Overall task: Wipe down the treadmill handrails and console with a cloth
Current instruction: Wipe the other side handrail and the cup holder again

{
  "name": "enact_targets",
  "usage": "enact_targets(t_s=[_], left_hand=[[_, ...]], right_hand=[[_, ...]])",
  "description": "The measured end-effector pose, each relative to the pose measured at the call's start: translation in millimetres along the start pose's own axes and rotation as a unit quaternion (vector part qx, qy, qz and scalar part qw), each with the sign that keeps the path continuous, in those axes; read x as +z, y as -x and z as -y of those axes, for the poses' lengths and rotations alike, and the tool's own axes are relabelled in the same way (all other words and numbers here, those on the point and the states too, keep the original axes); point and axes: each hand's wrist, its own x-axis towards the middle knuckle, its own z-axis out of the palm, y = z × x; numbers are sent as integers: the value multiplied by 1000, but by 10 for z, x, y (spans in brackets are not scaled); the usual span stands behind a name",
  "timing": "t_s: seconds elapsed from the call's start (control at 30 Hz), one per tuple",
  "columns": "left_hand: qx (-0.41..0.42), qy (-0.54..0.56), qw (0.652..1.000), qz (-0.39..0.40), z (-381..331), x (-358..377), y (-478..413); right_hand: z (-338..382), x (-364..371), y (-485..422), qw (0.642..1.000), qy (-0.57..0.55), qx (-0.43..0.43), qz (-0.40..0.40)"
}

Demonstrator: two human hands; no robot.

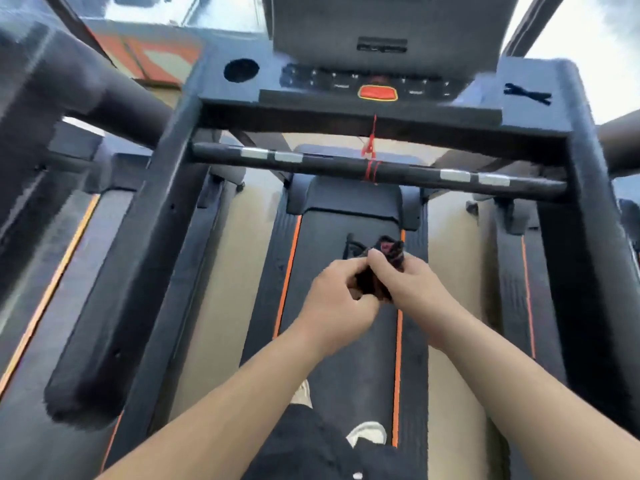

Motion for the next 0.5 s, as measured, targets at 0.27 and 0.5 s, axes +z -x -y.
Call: enact_targets(t_s=[0.27,0.5], left_hand=[[-76,45,981,-172,234,-1180,-226],[-145,36,946,-286,219,-1762,-311]], right_hand=[[550,799,-596,990,-29,27,138],[543,1041,-1158,904,393,-6,169]])
